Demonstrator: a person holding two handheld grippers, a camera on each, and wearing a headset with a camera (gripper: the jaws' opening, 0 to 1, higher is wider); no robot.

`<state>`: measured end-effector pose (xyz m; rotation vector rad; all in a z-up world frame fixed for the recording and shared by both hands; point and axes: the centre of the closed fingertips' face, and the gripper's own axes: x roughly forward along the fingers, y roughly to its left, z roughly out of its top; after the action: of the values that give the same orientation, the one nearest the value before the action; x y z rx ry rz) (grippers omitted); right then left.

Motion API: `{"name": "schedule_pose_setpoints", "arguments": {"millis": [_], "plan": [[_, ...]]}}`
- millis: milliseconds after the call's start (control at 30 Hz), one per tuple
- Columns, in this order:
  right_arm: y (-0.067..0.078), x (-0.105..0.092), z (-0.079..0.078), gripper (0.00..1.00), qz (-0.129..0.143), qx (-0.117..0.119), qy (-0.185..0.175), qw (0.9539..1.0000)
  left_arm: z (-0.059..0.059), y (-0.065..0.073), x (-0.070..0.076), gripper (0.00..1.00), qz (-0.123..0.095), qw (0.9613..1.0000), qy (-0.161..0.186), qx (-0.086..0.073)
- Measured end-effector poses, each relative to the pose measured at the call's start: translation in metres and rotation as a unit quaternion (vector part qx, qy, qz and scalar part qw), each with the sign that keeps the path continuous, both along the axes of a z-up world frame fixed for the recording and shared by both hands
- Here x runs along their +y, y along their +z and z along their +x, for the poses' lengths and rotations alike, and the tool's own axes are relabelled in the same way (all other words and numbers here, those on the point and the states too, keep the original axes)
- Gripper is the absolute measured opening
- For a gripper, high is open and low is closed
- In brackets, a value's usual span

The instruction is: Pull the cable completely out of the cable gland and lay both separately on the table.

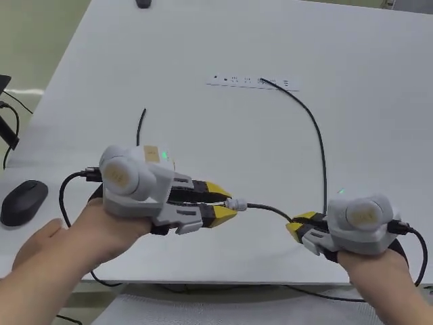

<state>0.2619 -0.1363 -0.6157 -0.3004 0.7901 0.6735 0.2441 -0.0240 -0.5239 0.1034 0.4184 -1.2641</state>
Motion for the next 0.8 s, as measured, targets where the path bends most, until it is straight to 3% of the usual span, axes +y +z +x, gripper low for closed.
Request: {"name": "schedule_pose_setpoints", "arguments": {"millis": [100,167,233,300,333,533,667,800], "plan": [[0.018,0.005,-0.002,0.13,-0.011,-0.019,0.02,0.9996,0.001,0.0,0.001,0.15,0.002,1.0,0.006,0.001],[0.034,0.014,-0.001,0.13,-0.033,-0.05,0.056,0.9966,0.001,0.0,0.001,0.15,0.0,1.0,0.008,0.001],[0.043,0.026,-0.004,0.13,-0.039,-0.055,0.081,0.9944,0.001,0.0,0.001,0.15,0.0,1.0,0.009,0.001],[0.049,0.041,-0.009,0.12,-0.013,-0.038,0.094,0.9947,0.0,-0.001,0.0,0.15,0.004,0.9999,0.009,0.003],[0.055,0.044,-0.007,0.11,-0.012,-0.042,0.092,0.9948,0.0,-0.001,-0.001,0.15,0.004,0.9999,0.009,0.003],[0.063,0.068,-0.012,0.11,-0.022,-0.051,0.133,0.9896,0.001,0.001,-0.002,0.15,0.004,0.9999,0.01,0.004],[0.069,0.076,-0.011,0.08,-0.045,-0.076,0.149,0.985,0.002,0.002,-0.004,0.15,0.005,0.9999,0.015,0.003],[0.074,0.084,-0.009,0.06,-0.049,-0.094,0.146,0.9835,0.001,0.003,-0.007,0.15,0.005,0.9999,0.013,0.0]]}}
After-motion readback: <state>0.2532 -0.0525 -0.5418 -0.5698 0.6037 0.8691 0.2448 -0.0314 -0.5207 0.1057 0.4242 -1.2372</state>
